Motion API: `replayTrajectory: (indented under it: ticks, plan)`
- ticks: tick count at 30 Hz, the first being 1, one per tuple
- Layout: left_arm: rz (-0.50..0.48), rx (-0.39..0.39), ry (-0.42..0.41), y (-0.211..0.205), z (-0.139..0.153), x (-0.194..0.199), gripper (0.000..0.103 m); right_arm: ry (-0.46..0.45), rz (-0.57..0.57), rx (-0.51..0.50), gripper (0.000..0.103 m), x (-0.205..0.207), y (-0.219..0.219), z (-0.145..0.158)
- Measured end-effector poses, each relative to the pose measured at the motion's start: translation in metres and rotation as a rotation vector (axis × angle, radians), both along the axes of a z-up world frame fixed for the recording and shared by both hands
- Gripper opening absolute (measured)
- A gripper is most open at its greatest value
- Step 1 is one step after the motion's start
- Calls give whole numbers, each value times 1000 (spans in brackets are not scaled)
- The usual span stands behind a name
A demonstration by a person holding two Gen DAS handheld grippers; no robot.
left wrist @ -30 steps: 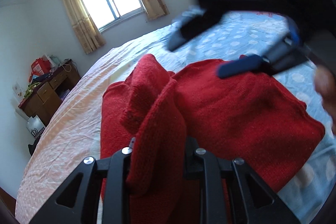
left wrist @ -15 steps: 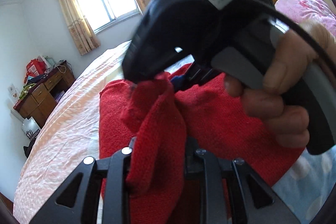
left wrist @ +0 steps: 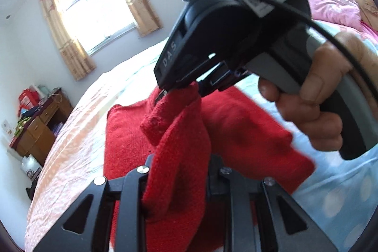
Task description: Fold small clothes
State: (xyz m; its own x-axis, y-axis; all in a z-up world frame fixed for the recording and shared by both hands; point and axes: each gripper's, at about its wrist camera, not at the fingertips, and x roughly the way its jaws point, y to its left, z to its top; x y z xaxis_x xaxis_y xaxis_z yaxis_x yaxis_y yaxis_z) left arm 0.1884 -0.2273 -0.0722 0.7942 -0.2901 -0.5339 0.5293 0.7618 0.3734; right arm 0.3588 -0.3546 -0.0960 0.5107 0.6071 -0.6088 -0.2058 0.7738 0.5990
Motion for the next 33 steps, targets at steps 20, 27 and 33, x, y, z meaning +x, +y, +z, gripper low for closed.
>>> replayTrajectory:
  ticks: [20, 27, 33]
  plan:
    - [-49, 48, 27, -52, -10, -9, 25, 76, -105, 249, 17, -30, -87, -49]
    - [-74, 96, -23, -35, -14, -20, 40, 117, -137, 343, 21, -52, -104, -54]
    - [-195, -63, 24, 23, 2, -62, 103, 90, -263, 232, 47, -106, -126, -28]
